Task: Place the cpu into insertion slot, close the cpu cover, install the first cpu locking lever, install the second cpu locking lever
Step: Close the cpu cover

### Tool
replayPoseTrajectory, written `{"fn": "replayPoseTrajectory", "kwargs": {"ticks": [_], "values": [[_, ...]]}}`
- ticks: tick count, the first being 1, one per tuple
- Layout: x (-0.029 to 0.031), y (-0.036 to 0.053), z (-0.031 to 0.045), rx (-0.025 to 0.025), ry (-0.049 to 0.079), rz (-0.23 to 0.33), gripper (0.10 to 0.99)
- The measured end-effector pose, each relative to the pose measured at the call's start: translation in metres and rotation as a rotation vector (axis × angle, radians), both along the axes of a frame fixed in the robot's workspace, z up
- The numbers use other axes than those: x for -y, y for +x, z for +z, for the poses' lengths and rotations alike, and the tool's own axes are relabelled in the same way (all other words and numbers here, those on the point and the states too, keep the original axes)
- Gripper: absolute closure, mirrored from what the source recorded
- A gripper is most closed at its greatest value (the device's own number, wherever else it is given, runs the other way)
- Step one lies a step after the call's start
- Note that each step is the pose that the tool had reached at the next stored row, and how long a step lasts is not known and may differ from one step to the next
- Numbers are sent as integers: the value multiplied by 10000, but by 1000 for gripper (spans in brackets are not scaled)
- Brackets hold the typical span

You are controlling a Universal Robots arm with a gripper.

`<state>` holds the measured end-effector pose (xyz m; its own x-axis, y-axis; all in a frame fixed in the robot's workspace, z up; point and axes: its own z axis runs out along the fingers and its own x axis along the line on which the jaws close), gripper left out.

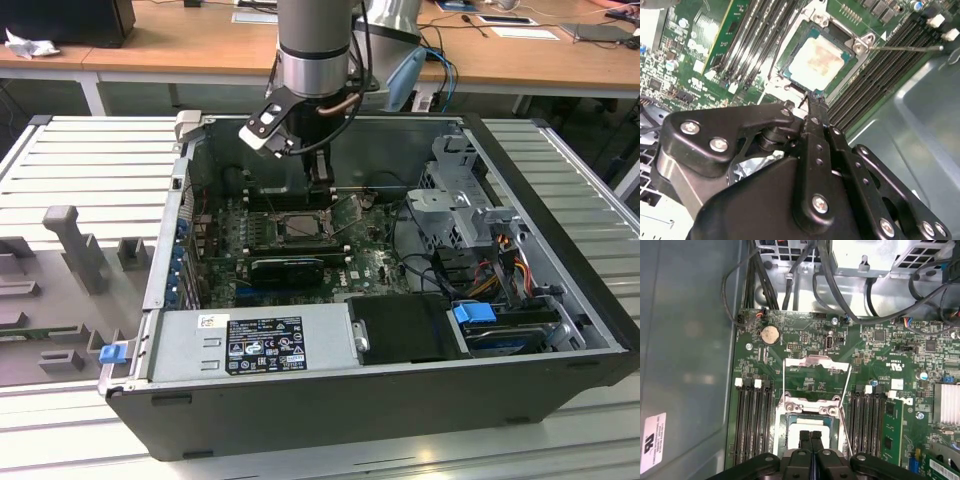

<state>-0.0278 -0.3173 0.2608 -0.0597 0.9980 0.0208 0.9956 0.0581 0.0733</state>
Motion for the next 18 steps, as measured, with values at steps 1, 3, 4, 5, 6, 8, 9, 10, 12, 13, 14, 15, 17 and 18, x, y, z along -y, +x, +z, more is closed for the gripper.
{"fn": "replayPoseTrajectory", "kwargs": {"ticks": [1, 3, 4, 5, 6, 8, 9, 10, 12, 13, 14, 15, 17, 18], "values": [[0, 0, 17, 1, 0, -1, 980], [0, 3, 41, 0, 0, 1, 980], [0, 38, 47, 0, 1, -1, 980], [0, 83, 53, 0, 1, 0, 980], [-1, 143, 64, -4, 2, -1, 980], [0, 181, 66, -7, 2, 0, 980], [0, 201, 68, -9, 1, -1, 980], [0, 215, 68, -10, 0, -1, 980], [0, 248, 68, -12, 1, -1, 980], [0, 258, 69, -12, 0, 0, 980], [0, 277, 68, -13, 1, -1, 980], [0, 298, 68, -14, 0, -2, 980], [0, 321, 68, -15, 1, -2, 980], [0, 337, 68, -16, 1, 0, 980]]}}
